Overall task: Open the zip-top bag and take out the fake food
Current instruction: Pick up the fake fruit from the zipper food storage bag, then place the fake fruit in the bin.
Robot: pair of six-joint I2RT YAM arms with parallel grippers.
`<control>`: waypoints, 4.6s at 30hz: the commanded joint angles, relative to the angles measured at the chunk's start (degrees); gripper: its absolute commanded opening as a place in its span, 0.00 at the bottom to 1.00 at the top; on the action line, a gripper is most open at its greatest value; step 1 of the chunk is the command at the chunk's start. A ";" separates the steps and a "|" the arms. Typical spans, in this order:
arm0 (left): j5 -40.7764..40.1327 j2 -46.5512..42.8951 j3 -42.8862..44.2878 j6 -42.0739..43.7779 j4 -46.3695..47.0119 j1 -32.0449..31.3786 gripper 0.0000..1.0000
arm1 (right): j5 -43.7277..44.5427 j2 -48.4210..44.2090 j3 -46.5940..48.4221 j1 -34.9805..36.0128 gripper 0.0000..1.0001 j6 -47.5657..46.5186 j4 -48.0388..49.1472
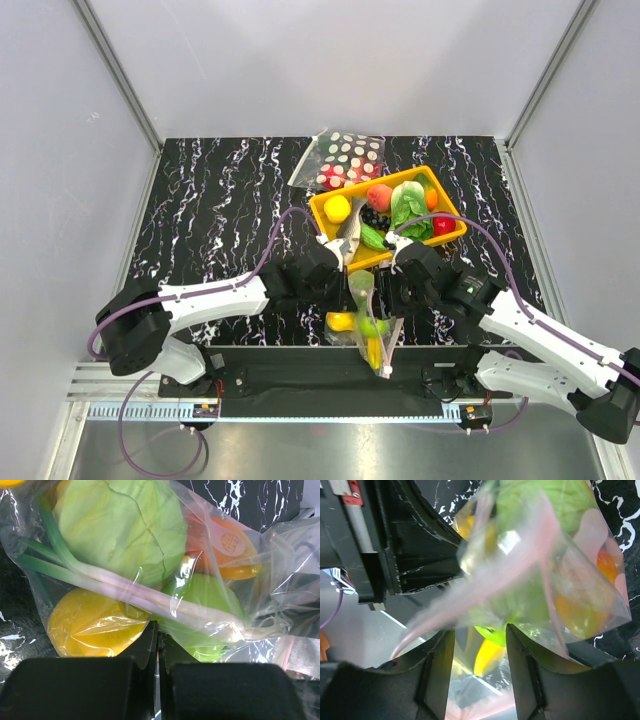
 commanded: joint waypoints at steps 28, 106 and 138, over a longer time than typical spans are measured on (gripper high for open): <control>2.80 -0.63 0.49 -0.54 4.70 0.66 0.00 | 3.35 -2.65 -5.70 0.89 0.57 0.17 0.81; 5.00 -3.97 -2.23 2.80 -0.04 9.54 0.00 | 13.12 4.37 25.49 -10.49 0.11 -7.91 -2.55; 4.65 -9.60 -4.52 4.20 -3.29 12.44 0.00 | 5.19 41.74 37.97 -27.85 0.73 -17.94 7.49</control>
